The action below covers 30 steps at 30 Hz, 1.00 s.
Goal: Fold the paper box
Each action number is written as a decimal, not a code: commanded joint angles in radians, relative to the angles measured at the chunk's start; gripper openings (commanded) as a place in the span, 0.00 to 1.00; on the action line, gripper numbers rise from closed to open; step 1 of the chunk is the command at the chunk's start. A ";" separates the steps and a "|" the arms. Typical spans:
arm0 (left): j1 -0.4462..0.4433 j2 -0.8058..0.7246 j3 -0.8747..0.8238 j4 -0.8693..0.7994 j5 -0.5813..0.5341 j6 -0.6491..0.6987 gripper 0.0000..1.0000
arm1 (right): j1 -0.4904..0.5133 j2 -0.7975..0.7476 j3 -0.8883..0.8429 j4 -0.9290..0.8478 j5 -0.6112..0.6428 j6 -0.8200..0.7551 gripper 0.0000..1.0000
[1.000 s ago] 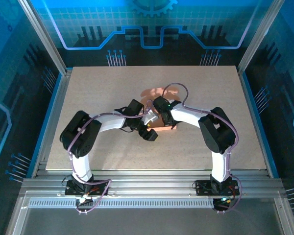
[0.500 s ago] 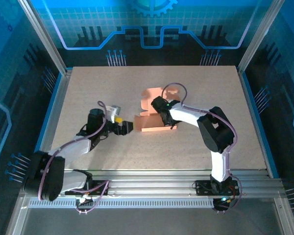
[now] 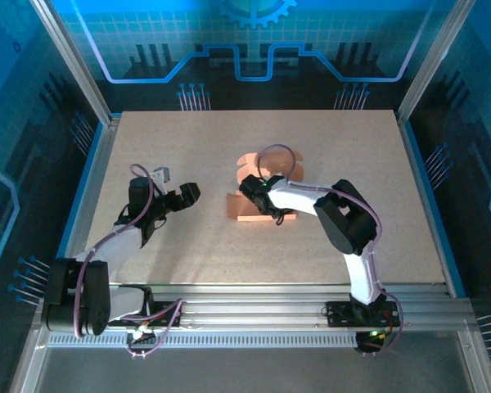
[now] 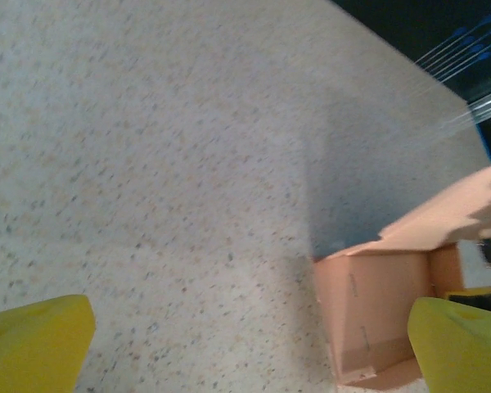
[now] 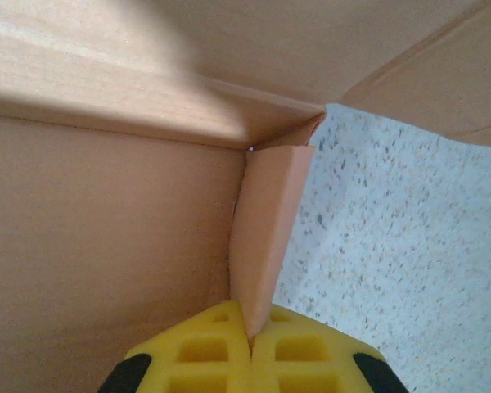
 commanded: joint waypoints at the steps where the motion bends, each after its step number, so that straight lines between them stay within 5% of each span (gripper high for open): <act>1: 0.008 0.049 0.059 -0.097 -0.031 -0.064 0.99 | -0.057 -0.071 -0.102 0.094 -0.225 -0.012 0.00; 7: -0.034 0.138 0.104 -0.144 -0.040 -0.076 0.89 | -0.091 -0.165 -0.152 0.197 -0.277 -0.042 0.00; 13: -0.045 0.280 0.173 -0.146 0.017 -0.083 0.64 | -0.129 -0.228 -0.225 0.301 -0.348 -0.071 0.00; 25: -0.110 0.400 0.290 -0.134 0.049 -0.001 0.59 | -0.205 -0.318 -0.335 0.458 -0.483 -0.109 0.00; 30: -0.122 0.390 0.317 0.046 0.317 0.118 0.67 | -0.221 -0.329 -0.347 0.469 -0.540 -0.119 0.00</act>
